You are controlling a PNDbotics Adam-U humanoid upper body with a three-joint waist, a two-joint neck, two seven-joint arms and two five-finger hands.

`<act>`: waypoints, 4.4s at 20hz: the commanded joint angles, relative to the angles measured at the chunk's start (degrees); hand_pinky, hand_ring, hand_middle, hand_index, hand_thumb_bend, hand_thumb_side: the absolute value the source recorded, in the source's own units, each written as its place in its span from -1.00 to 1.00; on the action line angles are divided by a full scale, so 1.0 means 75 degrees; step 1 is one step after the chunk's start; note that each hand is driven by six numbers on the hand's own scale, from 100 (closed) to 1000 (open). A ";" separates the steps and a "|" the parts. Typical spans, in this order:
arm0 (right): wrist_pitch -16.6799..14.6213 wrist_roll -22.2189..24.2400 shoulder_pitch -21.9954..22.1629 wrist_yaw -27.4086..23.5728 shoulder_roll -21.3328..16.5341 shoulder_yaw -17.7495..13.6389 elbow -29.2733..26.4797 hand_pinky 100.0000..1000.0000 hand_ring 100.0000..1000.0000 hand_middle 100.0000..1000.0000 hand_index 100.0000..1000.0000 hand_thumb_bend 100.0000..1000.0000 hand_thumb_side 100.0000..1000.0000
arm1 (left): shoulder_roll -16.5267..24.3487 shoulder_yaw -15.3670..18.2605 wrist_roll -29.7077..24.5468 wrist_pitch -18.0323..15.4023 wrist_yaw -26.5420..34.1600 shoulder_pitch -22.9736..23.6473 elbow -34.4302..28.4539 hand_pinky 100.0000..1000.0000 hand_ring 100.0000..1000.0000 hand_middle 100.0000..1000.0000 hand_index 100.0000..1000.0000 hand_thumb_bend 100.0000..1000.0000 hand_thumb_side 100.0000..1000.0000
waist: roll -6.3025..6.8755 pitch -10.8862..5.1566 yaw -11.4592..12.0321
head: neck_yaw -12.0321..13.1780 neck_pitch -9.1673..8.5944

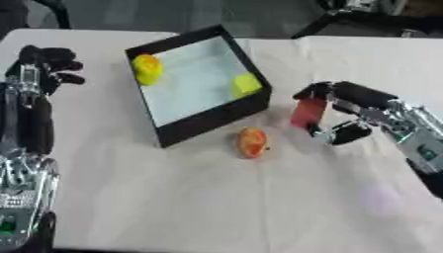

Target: Pick up objects on the table and place them in the box.

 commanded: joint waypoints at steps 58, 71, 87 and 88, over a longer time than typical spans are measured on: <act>-0.1160 0.1716 -0.2108 -0.1175 0.0300 0.0409 0.0637 0.80 0.93 0.90 1.00 -1.00 -0.75 | -0.0034 -0.0012 -0.0044 -0.0075 0.0155 -0.0209 -0.0194 0.00 0.15 0.09 0.24 -1.00 0.76 | -0.0071 -0.0197 0.0459 | -0.0836 -0.0014; -0.1222 0.3057 -0.1176 -0.1238 0.0128 0.0968 -0.1144 0.76 0.80 0.82 0.96 -1.00 -0.33 | 0.0063 0.0093 0.0110 -0.0029 0.0069 -0.0135 -0.0170 -0.01 0.15 0.09 0.24 -1.00 0.76 | -0.0038 -0.0291 0.0256 | -0.0785 -0.0014; -0.1320 0.3066 -0.1256 0.0952 0.1011 0.1405 0.0880 0.74 0.74 0.69 0.88 -1.00 0.29 | 0.0048 0.0085 0.0095 -0.0021 0.0057 -0.0134 -0.0177 -0.01 0.15 0.09 0.24 -1.00 0.76 | -0.0017 -0.0277 0.0282 | -0.0880 -0.0014; -0.1363 0.3027 -0.1242 0.1070 0.1032 0.1409 0.0956 0.74 0.74 0.68 0.88 -1.00 0.29 | 0.0051 0.0086 0.0097 -0.0020 0.0055 -0.0131 -0.0176 -0.01 0.15 0.09 0.24 -1.00 0.76 | -0.0018 -0.0277 0.0279 | -0.0882 -0.0014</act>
